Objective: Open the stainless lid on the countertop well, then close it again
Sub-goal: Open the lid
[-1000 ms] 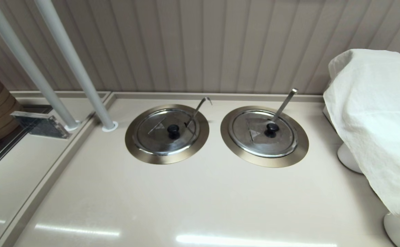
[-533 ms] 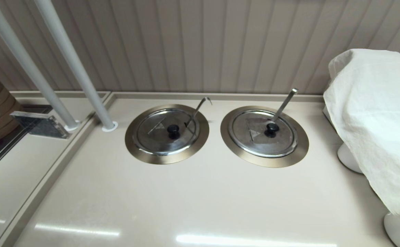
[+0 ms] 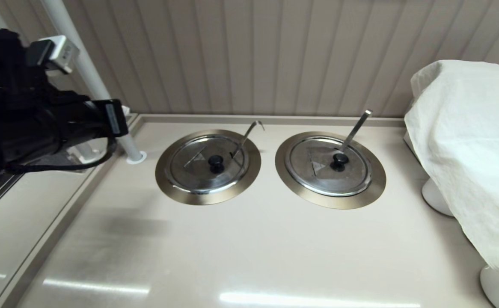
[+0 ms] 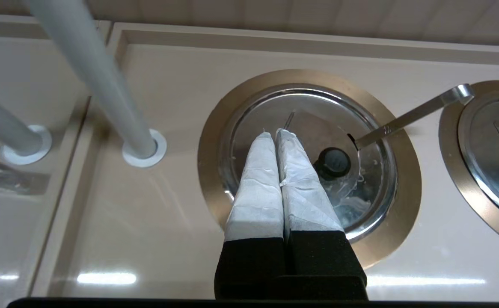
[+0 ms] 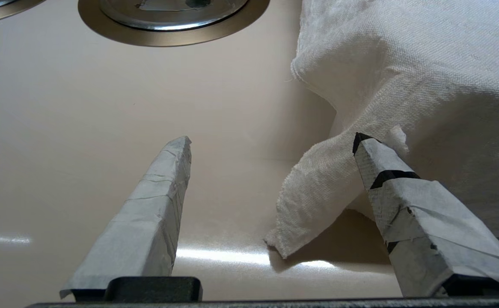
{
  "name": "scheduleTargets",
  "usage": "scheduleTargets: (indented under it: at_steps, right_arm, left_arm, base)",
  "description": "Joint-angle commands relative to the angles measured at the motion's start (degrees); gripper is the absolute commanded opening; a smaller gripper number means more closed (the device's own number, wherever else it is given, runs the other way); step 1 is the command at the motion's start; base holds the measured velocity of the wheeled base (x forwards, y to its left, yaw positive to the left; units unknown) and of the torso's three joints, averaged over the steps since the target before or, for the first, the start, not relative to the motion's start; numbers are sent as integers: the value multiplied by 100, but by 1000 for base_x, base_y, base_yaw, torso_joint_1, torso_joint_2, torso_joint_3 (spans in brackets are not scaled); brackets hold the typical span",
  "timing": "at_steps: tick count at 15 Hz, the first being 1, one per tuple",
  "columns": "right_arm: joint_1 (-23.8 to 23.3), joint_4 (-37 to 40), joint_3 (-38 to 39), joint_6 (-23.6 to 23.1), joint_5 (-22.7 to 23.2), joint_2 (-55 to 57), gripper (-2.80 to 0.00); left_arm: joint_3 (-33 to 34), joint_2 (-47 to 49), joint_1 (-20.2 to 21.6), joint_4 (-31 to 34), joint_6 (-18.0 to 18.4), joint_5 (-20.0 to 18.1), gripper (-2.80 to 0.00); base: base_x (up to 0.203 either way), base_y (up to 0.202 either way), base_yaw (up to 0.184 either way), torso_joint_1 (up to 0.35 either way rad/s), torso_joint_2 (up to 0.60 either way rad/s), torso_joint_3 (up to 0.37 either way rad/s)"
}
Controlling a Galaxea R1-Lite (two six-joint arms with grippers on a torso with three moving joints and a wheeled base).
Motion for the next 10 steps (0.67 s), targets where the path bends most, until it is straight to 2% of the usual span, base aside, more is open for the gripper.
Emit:
scheduleTargets:
  at_steps: [1,4,7,8,10]
  right_arm:
    - [0,-1,0,-4,2,-2,0]
    - [0,-1,0,-4,2,-2,0]
    - [0,-1,0,-4,2,-2,0]
    - [0,-1,0,-4,2,-2,0]
    - [0,-1,0,-4,2,-2,0]
  left_arm:
    - [-110,907,-169,-368,-15,55,-280]
    - [-172,1512,-375,-968,-25,60,-280]
    - [230,1584,-667,-1155,-109,113,-280]
    - [357,1698,-772,-1300,-118,207,-280]
    - [403,1960,-819,-2012,-124,499,-280]
  base:
    - [0,0,0,0,0,0]
    - [0,0,0,0,0,0]
    - [0,0,0,0,0,0]
    - [0,0,0,0,0,0]
    - [0,0,0,0,0,0]
